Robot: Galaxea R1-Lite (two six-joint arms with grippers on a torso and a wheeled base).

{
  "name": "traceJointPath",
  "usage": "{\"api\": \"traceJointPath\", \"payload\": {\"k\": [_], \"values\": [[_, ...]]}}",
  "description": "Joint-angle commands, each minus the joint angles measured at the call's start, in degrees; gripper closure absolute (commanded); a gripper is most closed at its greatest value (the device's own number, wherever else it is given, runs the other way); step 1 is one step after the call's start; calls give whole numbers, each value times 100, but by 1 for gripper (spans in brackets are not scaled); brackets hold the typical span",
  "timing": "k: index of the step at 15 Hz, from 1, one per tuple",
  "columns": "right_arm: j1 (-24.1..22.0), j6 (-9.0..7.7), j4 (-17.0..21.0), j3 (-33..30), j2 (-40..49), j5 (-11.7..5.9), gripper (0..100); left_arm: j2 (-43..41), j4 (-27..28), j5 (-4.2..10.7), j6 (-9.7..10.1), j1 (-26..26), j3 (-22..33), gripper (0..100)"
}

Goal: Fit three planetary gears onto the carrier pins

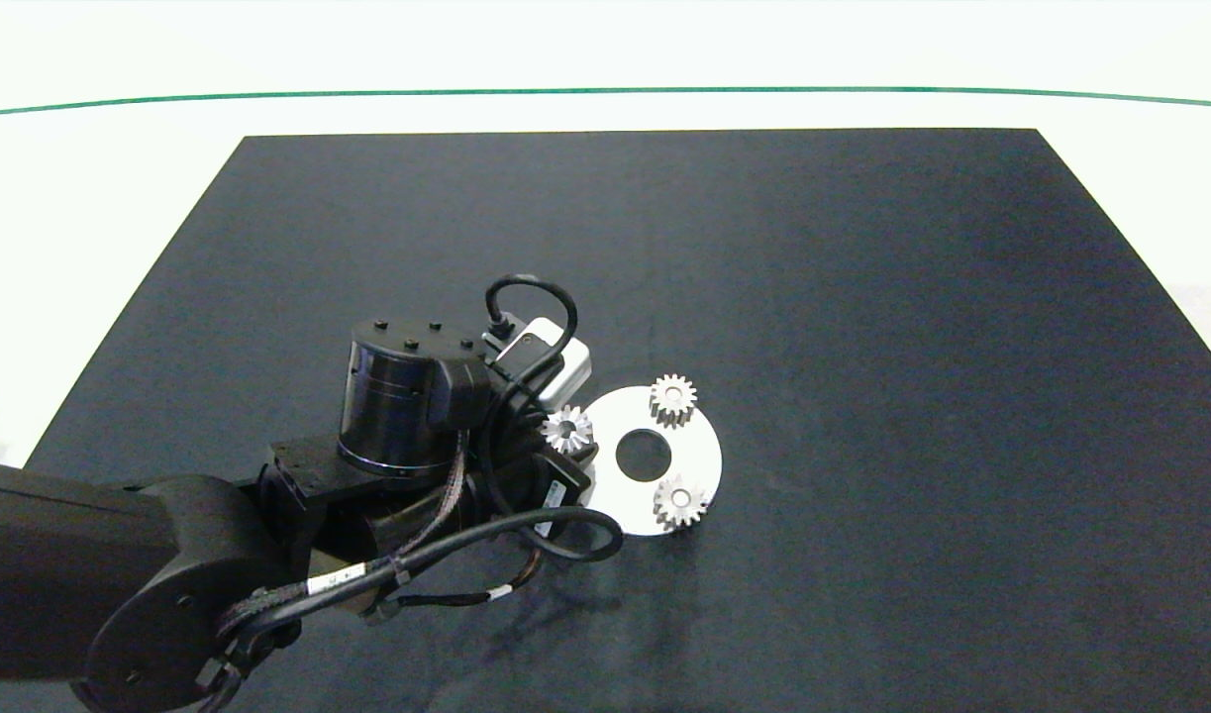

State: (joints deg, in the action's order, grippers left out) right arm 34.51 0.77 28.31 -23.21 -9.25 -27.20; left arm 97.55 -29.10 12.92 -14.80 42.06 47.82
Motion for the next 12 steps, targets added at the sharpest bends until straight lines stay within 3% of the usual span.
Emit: {"api": "traceJointPath", "payload": {"k": [1,12], "values": [[12,2,17,1,-15,-14,0,27,-17,9,-5,13,16,84],[3,2,17,1,-15,-14,0,54,-43,9,30,39,-10,84]]}}
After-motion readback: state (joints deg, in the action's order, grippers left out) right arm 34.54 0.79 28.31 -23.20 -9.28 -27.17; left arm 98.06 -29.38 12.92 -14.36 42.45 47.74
